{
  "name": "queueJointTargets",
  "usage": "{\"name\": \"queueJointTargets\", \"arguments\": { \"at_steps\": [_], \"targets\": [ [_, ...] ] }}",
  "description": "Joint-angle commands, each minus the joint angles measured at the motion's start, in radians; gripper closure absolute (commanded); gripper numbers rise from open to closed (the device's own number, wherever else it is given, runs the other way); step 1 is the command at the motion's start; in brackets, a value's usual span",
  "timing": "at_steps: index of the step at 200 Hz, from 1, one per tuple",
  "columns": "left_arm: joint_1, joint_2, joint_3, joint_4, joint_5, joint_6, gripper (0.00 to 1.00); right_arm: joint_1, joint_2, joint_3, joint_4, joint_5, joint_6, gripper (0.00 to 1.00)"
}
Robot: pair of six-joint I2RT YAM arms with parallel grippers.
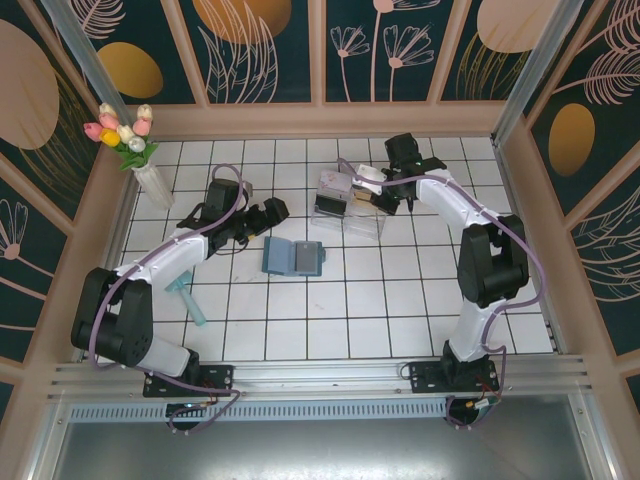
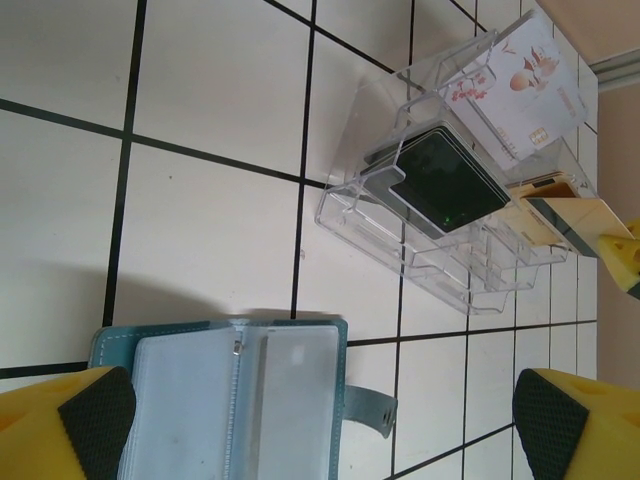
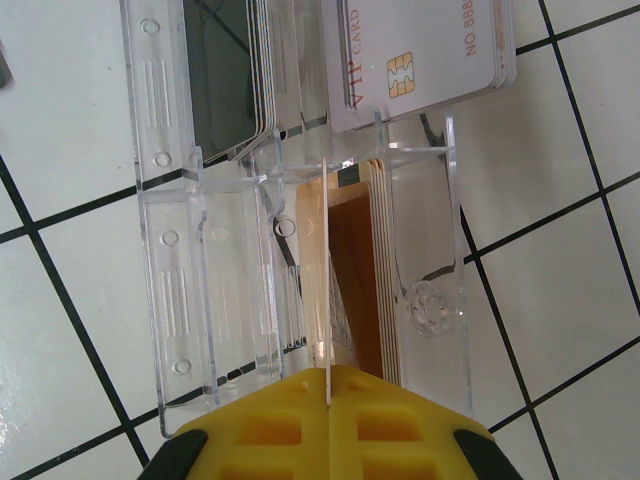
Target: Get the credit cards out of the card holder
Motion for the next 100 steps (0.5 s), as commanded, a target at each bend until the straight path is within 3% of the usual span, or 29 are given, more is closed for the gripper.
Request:
{"name": "queueJointTargets", "arguments": {
  "at_steps": [1,100],
  "targets": [
    [0.008,0.01,0.015,0.005,0.015,0.003,0.02,-0.009,0.029,0.028,-0.003,-0.025,-0.016,1.0],
    [0.007,-0.003,-0.004,0.028,0.033,0.001,0.01,-0.013,0.059,0.049,0.009,-0.005,-0.003,0.98]
  ]
}}
